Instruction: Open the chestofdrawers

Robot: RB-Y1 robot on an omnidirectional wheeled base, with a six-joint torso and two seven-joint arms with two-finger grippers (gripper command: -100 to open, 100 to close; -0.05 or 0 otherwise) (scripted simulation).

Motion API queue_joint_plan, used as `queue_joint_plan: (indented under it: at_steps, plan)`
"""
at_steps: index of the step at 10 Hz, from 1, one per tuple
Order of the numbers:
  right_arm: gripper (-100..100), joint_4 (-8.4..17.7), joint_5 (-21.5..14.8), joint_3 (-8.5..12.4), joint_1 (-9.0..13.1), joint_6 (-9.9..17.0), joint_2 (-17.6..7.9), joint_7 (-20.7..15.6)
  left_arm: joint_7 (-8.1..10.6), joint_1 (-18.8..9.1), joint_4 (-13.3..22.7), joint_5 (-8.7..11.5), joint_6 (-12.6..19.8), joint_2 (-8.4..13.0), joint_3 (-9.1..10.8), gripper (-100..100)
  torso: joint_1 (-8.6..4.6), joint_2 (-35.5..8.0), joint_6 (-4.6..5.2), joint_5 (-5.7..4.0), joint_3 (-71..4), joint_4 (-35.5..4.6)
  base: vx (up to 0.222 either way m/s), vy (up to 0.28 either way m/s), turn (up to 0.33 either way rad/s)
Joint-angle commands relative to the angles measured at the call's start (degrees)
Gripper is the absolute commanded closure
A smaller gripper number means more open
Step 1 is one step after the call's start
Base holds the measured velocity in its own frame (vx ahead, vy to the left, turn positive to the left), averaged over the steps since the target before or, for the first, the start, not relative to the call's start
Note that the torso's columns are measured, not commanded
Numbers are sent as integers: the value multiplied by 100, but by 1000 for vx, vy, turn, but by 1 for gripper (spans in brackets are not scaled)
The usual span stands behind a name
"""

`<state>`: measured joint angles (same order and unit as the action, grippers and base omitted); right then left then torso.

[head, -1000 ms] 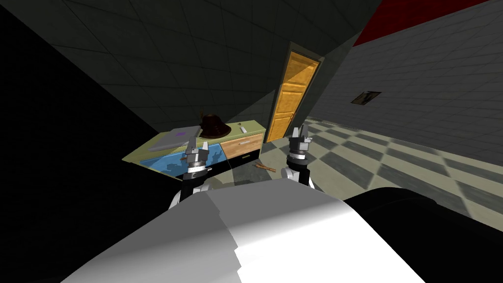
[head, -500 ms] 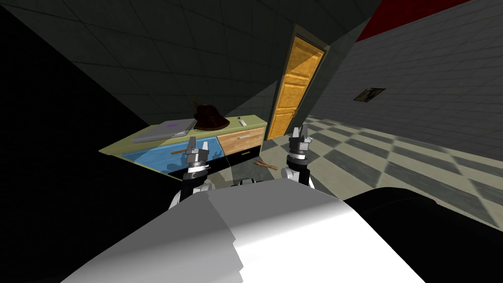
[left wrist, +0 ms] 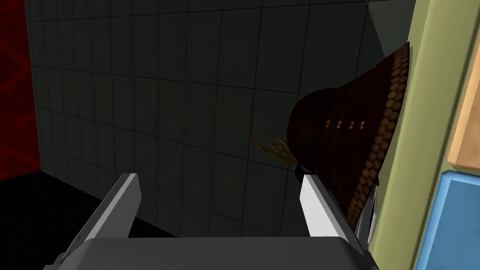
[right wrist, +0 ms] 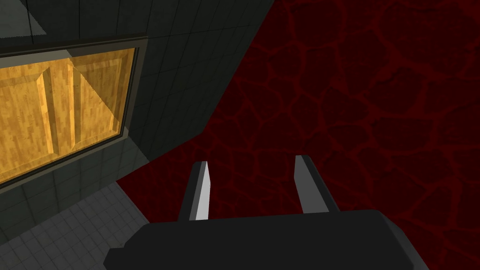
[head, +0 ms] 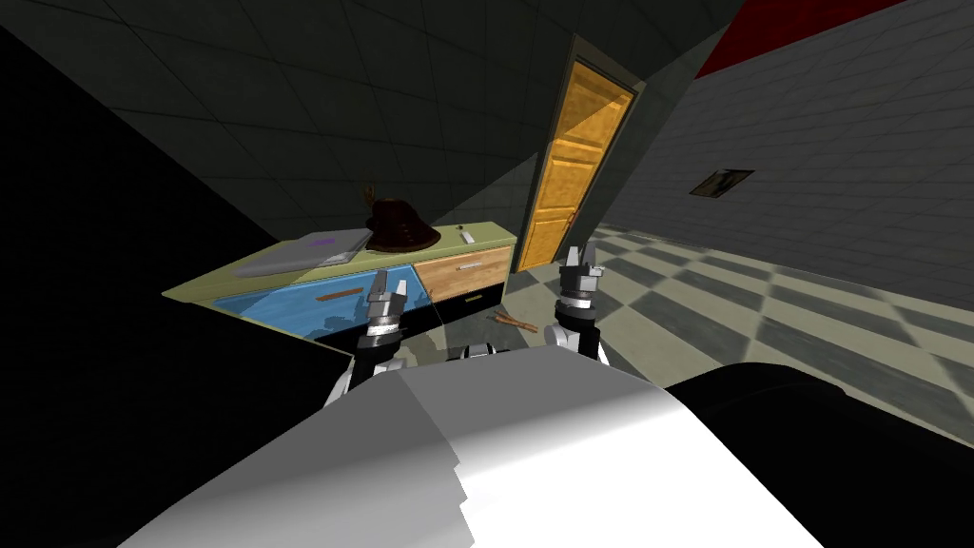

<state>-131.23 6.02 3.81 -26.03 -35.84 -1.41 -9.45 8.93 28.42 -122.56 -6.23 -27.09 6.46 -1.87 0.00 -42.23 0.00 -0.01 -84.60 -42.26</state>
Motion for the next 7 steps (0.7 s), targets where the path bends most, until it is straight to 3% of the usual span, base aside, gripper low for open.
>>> queue_joint_plan:
  at_steps: [1, 7]
  plan:
    - [0, 0, 0, 0, -1, 0, 0, 0, -56, -121, 412, 35, -8, 116, 71, -100, -4, 9, 0, 0, -5, 2, 145, -106, 39]
    - [0, 0, 0, 0, 0, 0, 0, 0, -140, -310, 1220, 112, -121, 142, 220, -100, 3, -7, 0, 1, 4, -3, 116, -106, 23]
